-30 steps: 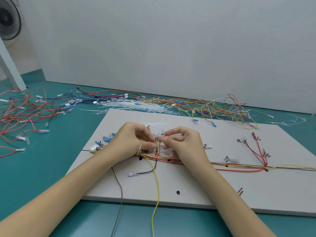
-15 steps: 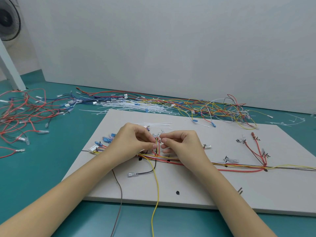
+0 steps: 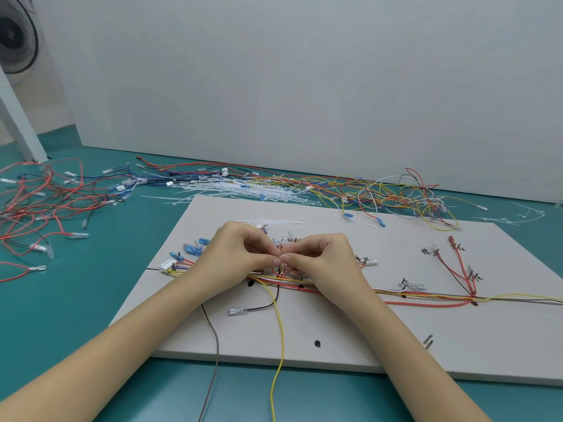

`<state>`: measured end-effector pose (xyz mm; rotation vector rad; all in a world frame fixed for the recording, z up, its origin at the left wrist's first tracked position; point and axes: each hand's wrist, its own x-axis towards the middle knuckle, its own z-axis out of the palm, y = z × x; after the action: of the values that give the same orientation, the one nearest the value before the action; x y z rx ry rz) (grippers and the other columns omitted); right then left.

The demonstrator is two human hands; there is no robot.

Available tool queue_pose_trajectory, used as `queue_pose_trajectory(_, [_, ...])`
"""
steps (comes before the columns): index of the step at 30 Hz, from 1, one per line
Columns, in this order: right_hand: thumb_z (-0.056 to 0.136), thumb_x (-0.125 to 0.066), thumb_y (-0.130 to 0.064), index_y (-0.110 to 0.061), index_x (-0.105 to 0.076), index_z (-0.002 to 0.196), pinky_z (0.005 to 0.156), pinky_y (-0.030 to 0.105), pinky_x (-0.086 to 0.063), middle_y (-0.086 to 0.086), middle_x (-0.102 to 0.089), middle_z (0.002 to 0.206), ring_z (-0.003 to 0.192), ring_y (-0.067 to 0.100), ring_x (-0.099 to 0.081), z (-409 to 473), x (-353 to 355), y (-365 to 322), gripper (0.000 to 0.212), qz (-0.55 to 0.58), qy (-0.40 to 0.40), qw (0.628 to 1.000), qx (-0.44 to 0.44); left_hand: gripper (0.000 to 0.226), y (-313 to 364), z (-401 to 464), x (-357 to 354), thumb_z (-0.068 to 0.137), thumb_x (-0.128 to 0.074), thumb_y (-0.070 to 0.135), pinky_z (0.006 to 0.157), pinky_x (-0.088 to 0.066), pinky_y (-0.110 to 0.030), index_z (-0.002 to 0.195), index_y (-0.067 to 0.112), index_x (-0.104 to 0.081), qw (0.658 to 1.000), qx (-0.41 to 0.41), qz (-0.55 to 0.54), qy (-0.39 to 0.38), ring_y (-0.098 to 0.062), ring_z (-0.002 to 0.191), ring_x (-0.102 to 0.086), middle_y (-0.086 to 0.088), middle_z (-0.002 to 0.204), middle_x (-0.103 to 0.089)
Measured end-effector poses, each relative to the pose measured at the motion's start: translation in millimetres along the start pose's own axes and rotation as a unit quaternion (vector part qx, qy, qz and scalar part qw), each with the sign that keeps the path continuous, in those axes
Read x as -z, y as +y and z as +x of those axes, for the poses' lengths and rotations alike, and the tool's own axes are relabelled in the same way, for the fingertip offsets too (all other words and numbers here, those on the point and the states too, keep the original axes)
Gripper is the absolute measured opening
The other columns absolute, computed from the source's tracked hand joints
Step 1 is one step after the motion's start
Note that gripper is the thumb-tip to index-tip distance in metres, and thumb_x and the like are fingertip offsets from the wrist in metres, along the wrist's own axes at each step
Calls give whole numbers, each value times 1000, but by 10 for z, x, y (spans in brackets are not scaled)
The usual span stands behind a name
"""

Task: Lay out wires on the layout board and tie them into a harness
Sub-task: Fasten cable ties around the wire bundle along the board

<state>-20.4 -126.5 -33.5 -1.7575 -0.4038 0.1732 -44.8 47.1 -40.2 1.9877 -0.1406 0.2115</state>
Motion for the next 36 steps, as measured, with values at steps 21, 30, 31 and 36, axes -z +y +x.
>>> queue_pose_trajectory(21, [84,-67,5,-5,-73,82,64,31,-57,7,-67,63,58,18,-61,4,11,-30,12,18,-9,1000,-9,17,-3,0,-10,70,-82,-1,60,-52,-18,71,15,-75,1000,-5,-25,-5,-12,63,-69,-5,68,-74])
queue_pose_trajectory(30, [85,-69,0,-3,-75,87,66,30,-58,16,-70,73,61,17,-61,-8,25,-49,7,20,-25,999,-6,17,-11,-1,-9,70,-82,0,62,-54,-21,71,15,-75,1000,-13,-19,0,-14,64,-71,-4,69,-74])
queue_pose_trajectory(31, [86,-69,-2,-2,-75,87,67,31,-58,17,-70,73,61,16,-61,-9,27,-53,6,23,-28,999,-7,18,-11,-2,-10,70,-83,0,62,-55,-21,70,15,-74,1000,-12,-20,3,-14,64,-71,-4,69,-73])
queue_pose_trajectory(36, [84,-70,-4,-11,-75,79,60,30,-52,8,-65,64,57,15,-56,4,5,-43,10,-7,-10,1000,-4,22,-6,-7,-18,69,-82,-4,61,-53,-19,68,14,-69,1000,-17,-11,8,-11,61,-69,-2,66,-72])
